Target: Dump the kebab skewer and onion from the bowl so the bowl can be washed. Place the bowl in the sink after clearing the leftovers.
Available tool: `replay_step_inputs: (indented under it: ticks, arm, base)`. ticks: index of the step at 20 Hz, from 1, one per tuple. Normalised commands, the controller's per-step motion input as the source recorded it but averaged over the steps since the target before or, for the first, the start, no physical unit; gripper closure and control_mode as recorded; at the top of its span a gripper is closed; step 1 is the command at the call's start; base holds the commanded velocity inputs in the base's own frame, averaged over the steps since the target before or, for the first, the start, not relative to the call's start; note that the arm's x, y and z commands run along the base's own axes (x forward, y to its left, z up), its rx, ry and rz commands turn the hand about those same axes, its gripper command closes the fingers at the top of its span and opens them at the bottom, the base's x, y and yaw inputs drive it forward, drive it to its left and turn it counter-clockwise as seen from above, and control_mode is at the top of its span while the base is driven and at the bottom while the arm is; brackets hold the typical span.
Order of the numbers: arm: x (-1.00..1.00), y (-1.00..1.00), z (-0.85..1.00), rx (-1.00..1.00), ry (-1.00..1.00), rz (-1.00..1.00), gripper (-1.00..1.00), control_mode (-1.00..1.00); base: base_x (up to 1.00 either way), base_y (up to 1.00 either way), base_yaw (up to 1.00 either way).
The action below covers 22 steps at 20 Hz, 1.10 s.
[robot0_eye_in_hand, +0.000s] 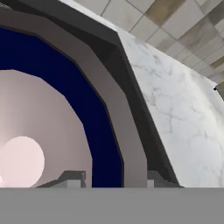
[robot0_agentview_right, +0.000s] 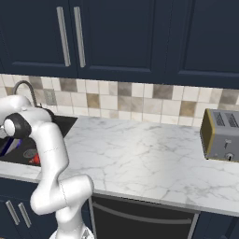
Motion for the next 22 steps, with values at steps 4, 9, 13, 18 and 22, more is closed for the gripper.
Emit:
replay_step_inputs:
  ticks: [4, 9, 13, 18, 22]
  arm:
    - [0.00, 0.41, -0.46, 0.03, 0.01, 0.00, 1.00, -1.00]
    - [0.00, 0.27, -0.19, 0.12, 0.00, 0.00, 1.00, -1.00]
    - [0.00, 0.02, -0.20, 0.22, 0.00, 0.00, 1.00, -1.00]
    - [0.01, 0.00, -0.16, 0.22, 0.00, 0.00, 1.00, -1.00]
    - [0.06, 0.00, -0.22, 0.05, 0.00, 0.00, 1.00, -1.00]
  base:
    - [0.00, 0.00, 0.00]
    - [0.00, 0.00, 0.00]
    - [0.00, 0.00, 0.00]
    - [0.00, 0.00, 0.00]
    - [0.00, 0.00, 0.00]
